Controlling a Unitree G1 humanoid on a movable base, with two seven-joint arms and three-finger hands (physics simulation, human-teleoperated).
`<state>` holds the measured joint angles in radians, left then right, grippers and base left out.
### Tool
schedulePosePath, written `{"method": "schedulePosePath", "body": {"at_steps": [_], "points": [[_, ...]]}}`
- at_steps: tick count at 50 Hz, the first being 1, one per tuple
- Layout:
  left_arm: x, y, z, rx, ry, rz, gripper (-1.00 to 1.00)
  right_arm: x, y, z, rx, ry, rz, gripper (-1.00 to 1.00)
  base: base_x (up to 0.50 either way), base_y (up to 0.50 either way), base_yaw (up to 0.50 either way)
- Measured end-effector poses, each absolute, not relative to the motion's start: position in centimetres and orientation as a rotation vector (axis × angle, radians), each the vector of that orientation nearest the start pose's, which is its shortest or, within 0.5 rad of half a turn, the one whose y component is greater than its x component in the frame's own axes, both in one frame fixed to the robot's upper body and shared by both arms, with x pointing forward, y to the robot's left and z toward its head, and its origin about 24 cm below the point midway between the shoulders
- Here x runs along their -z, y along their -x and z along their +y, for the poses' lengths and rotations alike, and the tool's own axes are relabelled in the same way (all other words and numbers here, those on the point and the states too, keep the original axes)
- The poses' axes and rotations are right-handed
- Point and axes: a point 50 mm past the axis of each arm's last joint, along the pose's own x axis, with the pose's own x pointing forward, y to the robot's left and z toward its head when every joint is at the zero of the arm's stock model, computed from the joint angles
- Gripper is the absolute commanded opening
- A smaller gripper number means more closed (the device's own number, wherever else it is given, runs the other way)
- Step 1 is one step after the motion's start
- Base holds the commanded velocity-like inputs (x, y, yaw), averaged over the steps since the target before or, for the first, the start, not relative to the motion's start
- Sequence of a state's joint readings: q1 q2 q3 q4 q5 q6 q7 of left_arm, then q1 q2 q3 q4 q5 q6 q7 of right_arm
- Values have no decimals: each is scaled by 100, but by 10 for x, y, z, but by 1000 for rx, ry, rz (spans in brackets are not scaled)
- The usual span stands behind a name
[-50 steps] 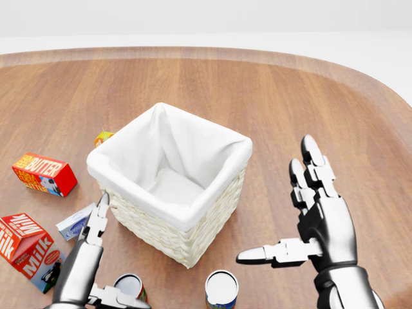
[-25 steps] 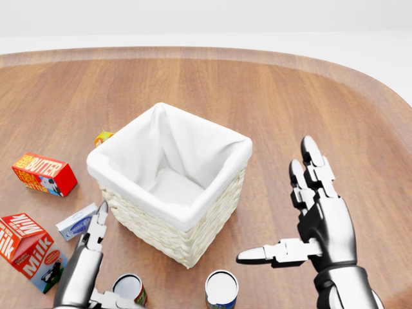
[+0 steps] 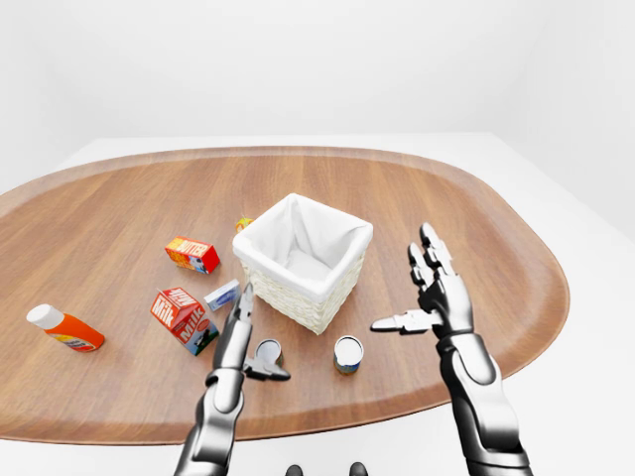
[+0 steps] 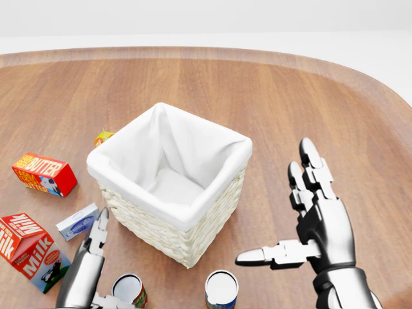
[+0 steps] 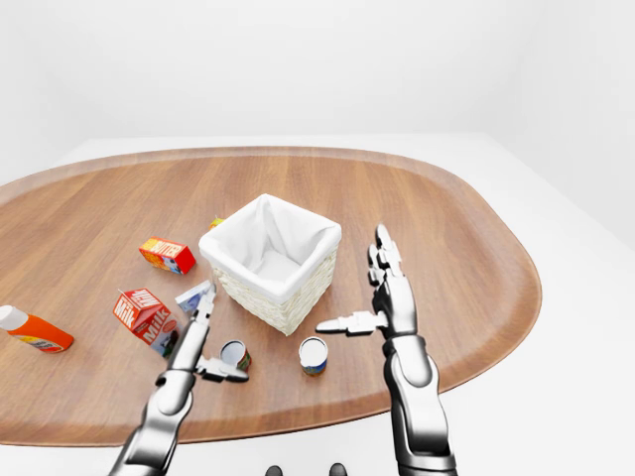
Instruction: Pick up the tomato sauce, and put it in the basket.
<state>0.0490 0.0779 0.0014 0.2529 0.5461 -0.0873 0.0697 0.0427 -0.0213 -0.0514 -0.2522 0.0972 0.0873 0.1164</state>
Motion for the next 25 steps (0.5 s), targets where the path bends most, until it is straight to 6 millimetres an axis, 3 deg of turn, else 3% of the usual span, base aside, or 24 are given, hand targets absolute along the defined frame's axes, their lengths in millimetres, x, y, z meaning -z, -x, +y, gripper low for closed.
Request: {"method": "schedulePosePath", "body": {"at_steps": [25], "points": [[31,-235,173,8,-633,249,100,-81,-243,-160,-72,-61,-123,100,0,0,0]]}}
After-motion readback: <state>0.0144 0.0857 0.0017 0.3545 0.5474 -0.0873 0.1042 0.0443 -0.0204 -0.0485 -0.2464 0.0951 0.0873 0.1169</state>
